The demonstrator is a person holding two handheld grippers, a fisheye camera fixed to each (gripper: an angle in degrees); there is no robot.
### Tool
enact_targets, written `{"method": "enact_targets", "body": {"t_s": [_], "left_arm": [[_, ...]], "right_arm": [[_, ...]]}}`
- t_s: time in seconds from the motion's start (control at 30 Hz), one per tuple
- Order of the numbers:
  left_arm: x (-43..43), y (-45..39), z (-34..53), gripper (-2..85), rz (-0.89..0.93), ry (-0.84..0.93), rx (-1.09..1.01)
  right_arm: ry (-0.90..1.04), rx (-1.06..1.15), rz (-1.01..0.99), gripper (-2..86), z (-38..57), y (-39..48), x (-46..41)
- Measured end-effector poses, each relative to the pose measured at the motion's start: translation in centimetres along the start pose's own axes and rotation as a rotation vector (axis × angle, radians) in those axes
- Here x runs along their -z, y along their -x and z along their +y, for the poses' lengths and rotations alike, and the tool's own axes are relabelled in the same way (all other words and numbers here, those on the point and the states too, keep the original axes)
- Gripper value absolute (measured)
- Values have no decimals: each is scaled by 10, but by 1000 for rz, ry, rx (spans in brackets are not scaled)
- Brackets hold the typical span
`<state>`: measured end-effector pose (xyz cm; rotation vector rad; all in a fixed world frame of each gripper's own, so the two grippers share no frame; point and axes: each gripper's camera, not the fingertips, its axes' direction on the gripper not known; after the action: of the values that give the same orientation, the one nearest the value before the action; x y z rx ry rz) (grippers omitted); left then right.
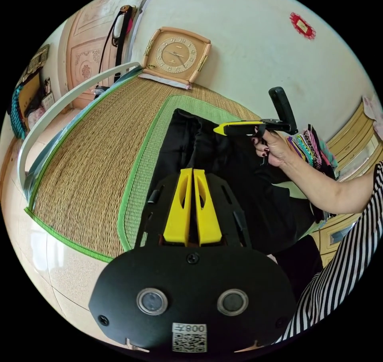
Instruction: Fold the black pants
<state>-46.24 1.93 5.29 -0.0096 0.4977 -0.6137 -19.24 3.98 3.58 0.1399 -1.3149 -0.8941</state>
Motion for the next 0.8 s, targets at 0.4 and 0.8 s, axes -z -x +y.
{"method": "enact_targets", "body": {"t_s": [0.4,0.8], "left_arm": [[-14,-2,9,2,-74,-3,35],[-42,-11,12,0,-14,117,56]], "right_arm": [[-6,-91,2,25,13,-24,-13],[67,-104,142,2,56,-26,5]]}}
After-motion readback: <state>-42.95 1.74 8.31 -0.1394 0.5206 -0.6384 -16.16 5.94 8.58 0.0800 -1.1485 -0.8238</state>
